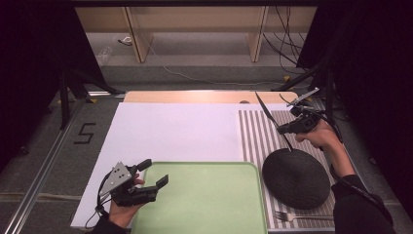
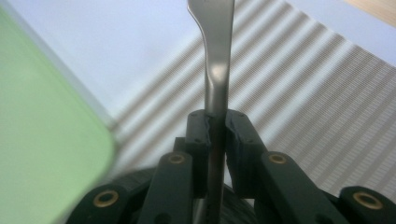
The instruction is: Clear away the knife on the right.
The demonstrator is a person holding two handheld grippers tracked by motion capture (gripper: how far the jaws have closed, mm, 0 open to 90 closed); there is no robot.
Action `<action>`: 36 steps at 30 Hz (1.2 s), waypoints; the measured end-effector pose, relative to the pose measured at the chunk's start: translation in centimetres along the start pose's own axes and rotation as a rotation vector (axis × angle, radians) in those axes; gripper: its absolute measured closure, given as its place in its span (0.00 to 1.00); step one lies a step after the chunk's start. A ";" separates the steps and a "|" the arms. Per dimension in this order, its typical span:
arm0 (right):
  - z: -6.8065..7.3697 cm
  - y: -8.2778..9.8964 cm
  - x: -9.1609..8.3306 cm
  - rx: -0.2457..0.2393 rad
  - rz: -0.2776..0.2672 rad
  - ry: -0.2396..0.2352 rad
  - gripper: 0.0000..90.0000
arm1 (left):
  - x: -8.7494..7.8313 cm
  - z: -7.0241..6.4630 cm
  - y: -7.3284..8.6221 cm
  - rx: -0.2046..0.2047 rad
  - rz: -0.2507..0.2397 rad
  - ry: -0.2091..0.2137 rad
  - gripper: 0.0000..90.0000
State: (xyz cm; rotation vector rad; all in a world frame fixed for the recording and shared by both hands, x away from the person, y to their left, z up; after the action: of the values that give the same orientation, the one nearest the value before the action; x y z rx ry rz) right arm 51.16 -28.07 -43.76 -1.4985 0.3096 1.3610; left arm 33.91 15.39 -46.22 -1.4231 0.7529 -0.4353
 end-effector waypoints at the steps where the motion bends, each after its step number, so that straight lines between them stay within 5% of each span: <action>1: 0.5 0.0 -0.1 0.008 -0.024 -0.028 0.89 | 0.0 0.0 0.0 0.000 0.000 0.000 0.19; 12: 5.1 0.6 -0.1 -0.027 -0.124 -0.144 0.89 | -0.1 0.0 -0.1 0.007 -0.011 -0.001 0.19; 22: 7.2 1.5 0.7 -0.005 -0.186 -0.229 0.89 | -0.1 0.0 -0.1 0.006 -0.011 -0.007 0.19; 36: 11.4 2.0 1.4 -0.039 -0.175 -0.277 0.89 | -0.2 0.0 -0.2 0.015 -0.017 -0.012 0.19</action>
State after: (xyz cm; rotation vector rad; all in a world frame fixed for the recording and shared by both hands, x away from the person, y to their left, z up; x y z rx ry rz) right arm 43.49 -19.23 -43.82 -1.3142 -0.0231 1.4169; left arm 33.79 15.57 -46.02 -1.4174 0.7269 -0.4439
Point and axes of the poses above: each handheld gripper's, and its own axes: x roughly forward along the jaws, y roughly out of its underside, z roughly to its left, the point moved 7 cm from there along x, roughly forward along the jaws, and after that the axes turned 8 degrees about x, right-handed, at the moved point
